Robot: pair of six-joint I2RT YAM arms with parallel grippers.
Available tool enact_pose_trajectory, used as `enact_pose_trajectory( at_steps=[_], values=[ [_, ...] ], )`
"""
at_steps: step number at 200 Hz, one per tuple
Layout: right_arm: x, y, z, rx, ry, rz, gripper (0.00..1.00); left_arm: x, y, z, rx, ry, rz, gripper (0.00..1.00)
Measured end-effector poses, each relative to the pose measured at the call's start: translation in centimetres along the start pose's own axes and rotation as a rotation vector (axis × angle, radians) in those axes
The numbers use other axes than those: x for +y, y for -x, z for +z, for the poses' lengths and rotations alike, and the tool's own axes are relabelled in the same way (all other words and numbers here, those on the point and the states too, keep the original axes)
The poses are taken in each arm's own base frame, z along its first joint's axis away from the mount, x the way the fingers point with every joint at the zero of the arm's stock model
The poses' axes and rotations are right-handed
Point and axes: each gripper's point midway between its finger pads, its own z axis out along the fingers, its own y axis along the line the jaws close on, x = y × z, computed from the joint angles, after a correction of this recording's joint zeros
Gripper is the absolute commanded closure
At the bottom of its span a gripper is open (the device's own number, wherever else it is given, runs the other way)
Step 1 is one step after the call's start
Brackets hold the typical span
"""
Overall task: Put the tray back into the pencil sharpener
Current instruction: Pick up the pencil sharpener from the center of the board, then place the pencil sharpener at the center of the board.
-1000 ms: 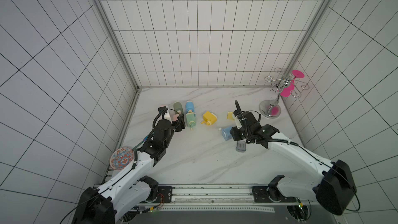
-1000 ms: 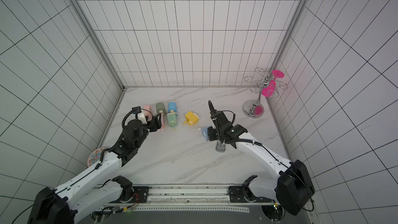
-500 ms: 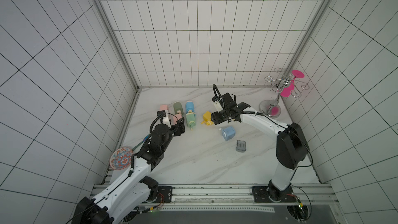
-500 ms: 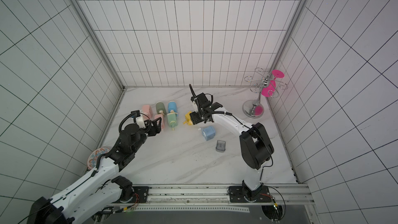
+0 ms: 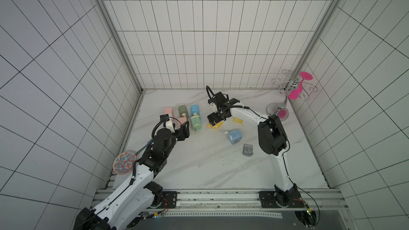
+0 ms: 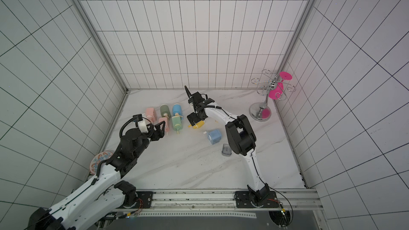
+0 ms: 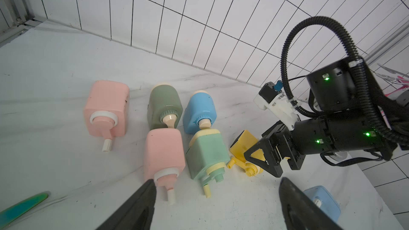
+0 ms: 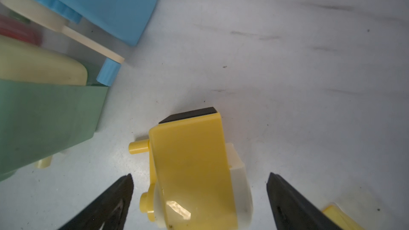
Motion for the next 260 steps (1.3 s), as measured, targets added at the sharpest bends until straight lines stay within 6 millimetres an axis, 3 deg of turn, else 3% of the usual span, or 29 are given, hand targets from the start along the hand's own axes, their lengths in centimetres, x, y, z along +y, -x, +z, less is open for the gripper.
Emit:
enact_pose_trajectory(
  at_steps=[48,74,91,157,185,233,260],
  values=[
    [0.0,-0.4,1.4,0.050,-0.002,0.013,0.14,-0.2,0.2,-0.3,-0.007,-0.011,-0.002,0.12],
    [0.1,-0.9,1.5,0.072,0.004,0.025,0.15,-0.2,0.2,-0.3,-0.007,-0.012,-0.002,0.12],
    [0.3,-1.0,1.5,0.077,0.014,0.030,0.21,-0.2,0.2,-0.3,-0.006,-0.012,-0.002,0.12],
    [3.3,-1.5,1.0,0.086,0.057,0.030,0.36,-0.2,0.2,-0.3,-0.004,-0.015,-0.014,0.12],
    [5.3,-3.0,-0.6,0.095,0.064,0.025,0.43,-0.2,0.2,-0.5,-0.004,-0.015,-0.018,0.12],
    [8.5,-5.2,-6.5,0.011,0.097,0.034,0.47,-0.1,0.5,-1.0,-0.014,-0.008,-0.045,0.13],
    [11.0,-6.4,-8.1,-0.036,0.121,0.044,0.50,0.9,0.5,-1.0,-0.022,0.041,-0.087,0.13]
  ],
)
